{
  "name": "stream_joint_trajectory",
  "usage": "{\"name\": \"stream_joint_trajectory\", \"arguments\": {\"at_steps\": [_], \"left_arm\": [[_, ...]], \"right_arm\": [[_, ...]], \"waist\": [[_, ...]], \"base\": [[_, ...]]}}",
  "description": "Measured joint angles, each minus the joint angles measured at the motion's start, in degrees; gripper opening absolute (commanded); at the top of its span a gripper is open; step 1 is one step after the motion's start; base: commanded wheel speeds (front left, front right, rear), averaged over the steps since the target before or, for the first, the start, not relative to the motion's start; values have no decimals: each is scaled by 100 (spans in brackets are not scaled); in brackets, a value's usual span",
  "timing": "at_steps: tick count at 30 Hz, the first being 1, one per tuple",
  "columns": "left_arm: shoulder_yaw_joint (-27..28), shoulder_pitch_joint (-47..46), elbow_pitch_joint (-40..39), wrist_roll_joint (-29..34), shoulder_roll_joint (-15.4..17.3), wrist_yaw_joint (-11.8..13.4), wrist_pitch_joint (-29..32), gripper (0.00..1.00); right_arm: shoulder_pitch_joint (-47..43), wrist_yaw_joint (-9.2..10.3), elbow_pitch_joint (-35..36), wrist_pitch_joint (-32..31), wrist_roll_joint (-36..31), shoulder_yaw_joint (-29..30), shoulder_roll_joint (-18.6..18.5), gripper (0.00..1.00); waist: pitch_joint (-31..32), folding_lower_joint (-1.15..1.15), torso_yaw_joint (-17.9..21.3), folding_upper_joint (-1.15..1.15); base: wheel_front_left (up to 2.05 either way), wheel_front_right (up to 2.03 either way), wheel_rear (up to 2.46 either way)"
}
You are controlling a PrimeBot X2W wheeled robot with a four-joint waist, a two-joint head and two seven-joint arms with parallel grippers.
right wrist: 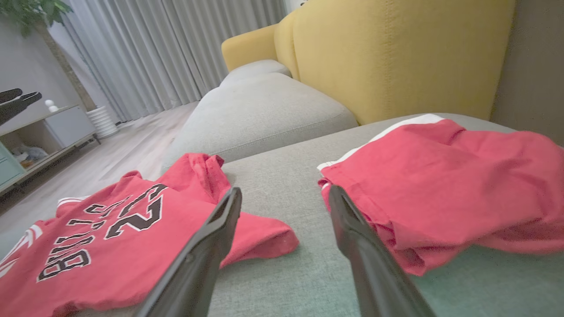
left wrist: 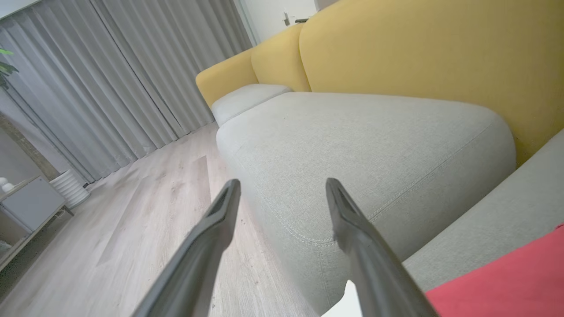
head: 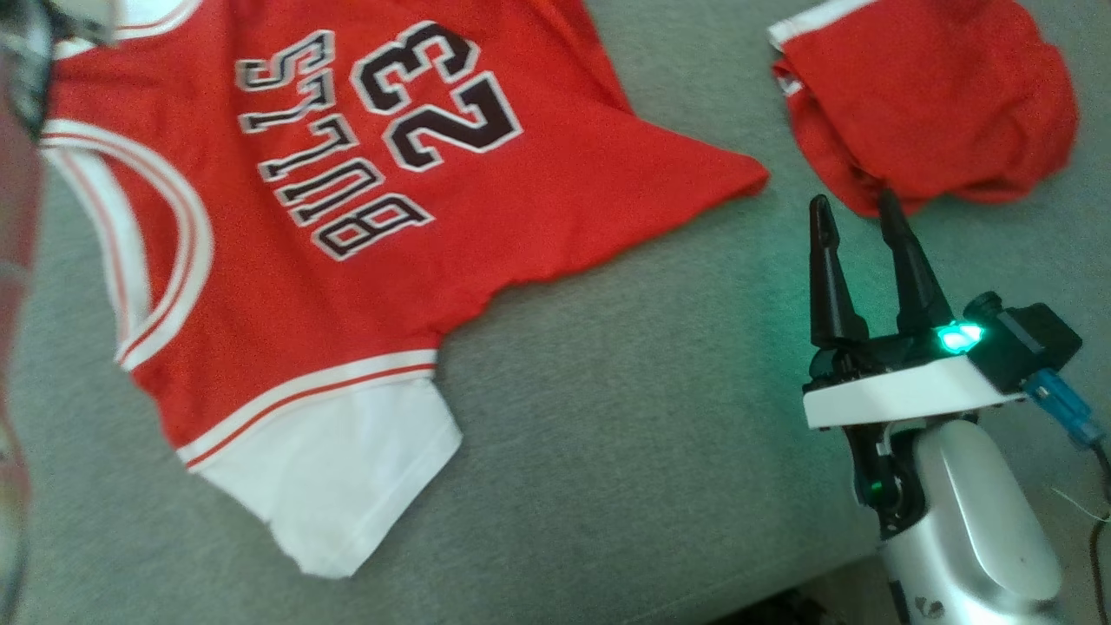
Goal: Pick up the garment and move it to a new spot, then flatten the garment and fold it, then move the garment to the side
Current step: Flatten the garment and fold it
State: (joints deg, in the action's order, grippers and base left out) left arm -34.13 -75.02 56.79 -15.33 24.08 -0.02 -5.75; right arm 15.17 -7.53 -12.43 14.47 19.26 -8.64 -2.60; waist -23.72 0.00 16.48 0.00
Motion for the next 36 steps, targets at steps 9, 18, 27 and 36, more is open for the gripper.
{"name": "stream_joint_trajectory", "arguments": {"at_steps": [9, 18, 27, 36], "left_arm": [[253, 911, -79, -611, -711, -110, -734, 100], [471, 2602, -1193, -956, -970, 91, -864, 100], [850, 4853, -2439, -1337, -1065, 514, -870, 100], [627, 4803, -2087, -1418, -1040, 398, -24, 100]], "right_arm": [[-74, 0, -79, 1, -292, 339, -2, 100], [-461, 0, -158, 16, -475, 715, -3, 100], [-639, 0, -156, 16, -525, 724, -2, 100], [-633, 0, -134, 16, -579, 624, -2, 100]], "waist": [[443, -1, -646, 0], [1001, -1, -1345, 0], [1269, -1, -1697, 0], [1085, 0, -1438, 0]], "base": [[0, 0, 0], [0, 0, 0], [0, 0, 0], [0, 0, 0]]}}
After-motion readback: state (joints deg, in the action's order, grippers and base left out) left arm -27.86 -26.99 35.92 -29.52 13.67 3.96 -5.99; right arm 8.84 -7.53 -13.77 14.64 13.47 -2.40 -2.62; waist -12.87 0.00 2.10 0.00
